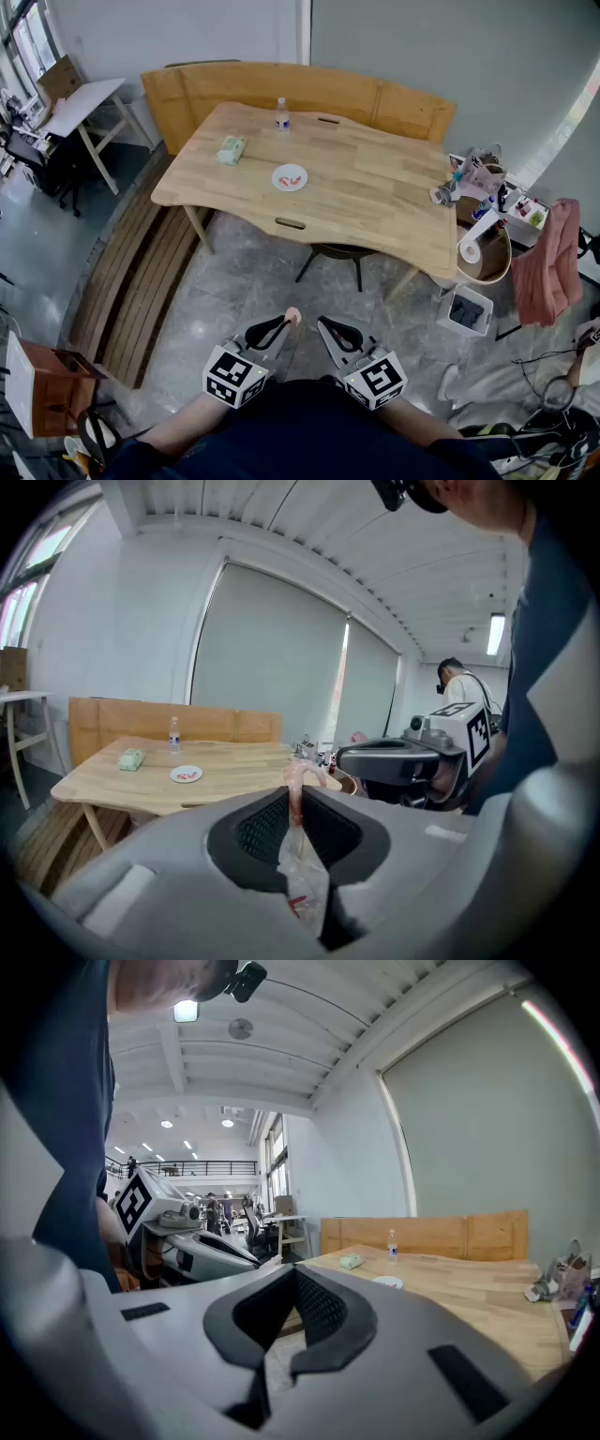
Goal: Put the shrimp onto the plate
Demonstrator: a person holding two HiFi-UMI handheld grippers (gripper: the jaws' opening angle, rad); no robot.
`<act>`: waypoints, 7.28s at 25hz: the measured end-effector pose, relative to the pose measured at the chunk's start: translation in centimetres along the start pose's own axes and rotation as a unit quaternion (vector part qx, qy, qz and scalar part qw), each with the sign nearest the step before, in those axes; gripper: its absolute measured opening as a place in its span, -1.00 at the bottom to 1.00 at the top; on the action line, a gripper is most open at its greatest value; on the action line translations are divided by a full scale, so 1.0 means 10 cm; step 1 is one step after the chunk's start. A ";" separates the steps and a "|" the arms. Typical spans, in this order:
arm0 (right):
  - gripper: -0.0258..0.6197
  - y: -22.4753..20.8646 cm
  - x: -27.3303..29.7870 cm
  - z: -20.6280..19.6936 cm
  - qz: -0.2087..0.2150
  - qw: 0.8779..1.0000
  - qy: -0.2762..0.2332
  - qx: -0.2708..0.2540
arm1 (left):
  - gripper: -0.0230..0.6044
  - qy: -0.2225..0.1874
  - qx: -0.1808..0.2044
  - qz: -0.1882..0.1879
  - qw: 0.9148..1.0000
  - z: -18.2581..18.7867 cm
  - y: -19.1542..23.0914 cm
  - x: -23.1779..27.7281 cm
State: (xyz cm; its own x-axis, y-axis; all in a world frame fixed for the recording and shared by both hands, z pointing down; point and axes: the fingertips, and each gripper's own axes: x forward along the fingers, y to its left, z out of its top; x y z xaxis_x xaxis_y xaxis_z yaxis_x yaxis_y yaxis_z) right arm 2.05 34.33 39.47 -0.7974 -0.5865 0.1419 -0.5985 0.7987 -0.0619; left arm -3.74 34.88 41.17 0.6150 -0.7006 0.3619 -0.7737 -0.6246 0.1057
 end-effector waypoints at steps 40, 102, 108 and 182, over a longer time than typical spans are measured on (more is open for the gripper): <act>-0.89 -0.65 0.44 -0.12 0.035 0.999 0.011 0.005 | -0.78 -0.019 0.009 0.051 0.998 0.26 0.61 0.54; -0.89 -3.39 3.04 0.32 0.014 0.998 0.025 0.056 | -0.78 0.054 0.058 0.049 0.996 0.93 3.92 3.50; -0.89 -3.53 3.01 0.28 0.007 0.998 0.025 0.061 | -0.78 0.068 0.071 0.049 0.994 0.81 4.07 3.79; -0.89 -4.23 2.74 -0.40 -0.039 0.987 0.102 0.119 | -0.78 0.332 0.103 0.065 0.936 -0.98 5.30 5.24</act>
State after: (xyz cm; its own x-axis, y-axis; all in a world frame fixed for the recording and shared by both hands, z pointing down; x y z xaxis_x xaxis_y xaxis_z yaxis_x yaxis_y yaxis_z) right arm 5.83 -14.93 49.96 -0.7309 -0.5862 0.3494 -0.6777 0.6840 -0.2700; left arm -14.02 -31.50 74.79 0.2356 -0.4498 0.8615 -0.7473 -0.6505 -0.1353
